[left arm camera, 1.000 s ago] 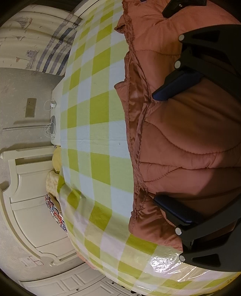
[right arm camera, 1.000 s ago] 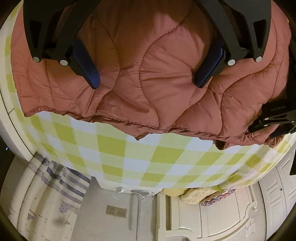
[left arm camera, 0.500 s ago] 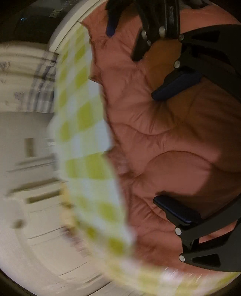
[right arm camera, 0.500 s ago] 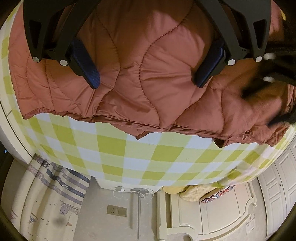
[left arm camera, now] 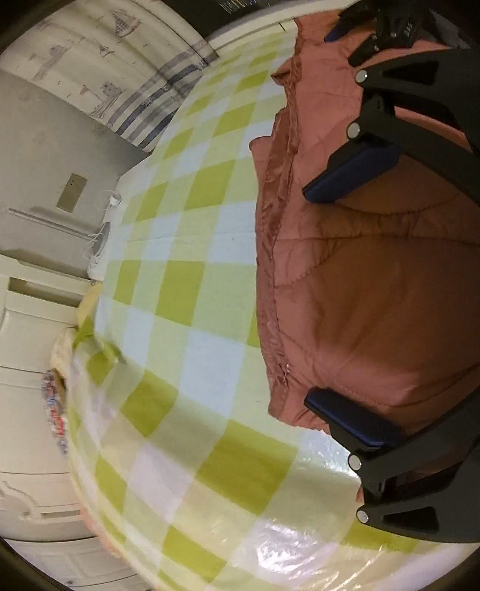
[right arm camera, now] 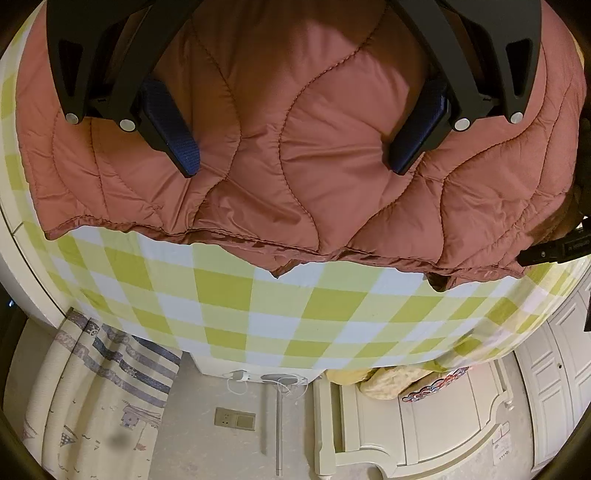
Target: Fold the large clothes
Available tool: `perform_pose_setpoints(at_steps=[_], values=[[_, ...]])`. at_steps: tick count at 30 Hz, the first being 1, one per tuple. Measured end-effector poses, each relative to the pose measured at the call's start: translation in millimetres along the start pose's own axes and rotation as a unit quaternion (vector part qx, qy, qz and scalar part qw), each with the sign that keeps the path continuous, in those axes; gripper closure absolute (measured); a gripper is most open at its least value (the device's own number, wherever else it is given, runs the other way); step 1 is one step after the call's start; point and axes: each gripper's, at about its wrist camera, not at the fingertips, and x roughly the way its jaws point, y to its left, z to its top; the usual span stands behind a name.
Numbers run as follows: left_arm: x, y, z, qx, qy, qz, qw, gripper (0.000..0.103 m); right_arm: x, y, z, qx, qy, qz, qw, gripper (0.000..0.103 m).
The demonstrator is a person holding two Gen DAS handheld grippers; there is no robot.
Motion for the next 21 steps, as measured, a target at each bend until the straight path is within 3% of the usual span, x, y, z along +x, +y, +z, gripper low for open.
perform_pose_setpoints(at_steps=[8,12,15,17,19,21], values=[[1,-3,-5,0.004,-0.013,0.021,0.9997,0.002,-8,-6,6,0.025,0.015,0.017,0.999,0.005],[3,-7,-6,0.01,-0.015,0.03,0.9994,0.002,-44,1,24,0.057,-0.037,0.061,0.996,0.005],[4,-7,-6,0.01,-0.015,0.03,0.9994,0.002,-48,38,38,0.002,-0.056,0.037,0.998,0.005],[4,-7,-6,0.009,-0.016,0.029,0.9994,0.002,-28,59,38,-0.04,-0.037,0.01,0.998,0.005],[4,-7,-6,0.008,-0.017,0.027,0.9995,0.002,12,81,26,-0.083,0.026,-0.009,0.996,0.005],[4,-5,-7,0.006,-0.018,0.027,0.9995,0.002,16,84,25,-0.082,0.024,-0.012,0.996,0.005]])
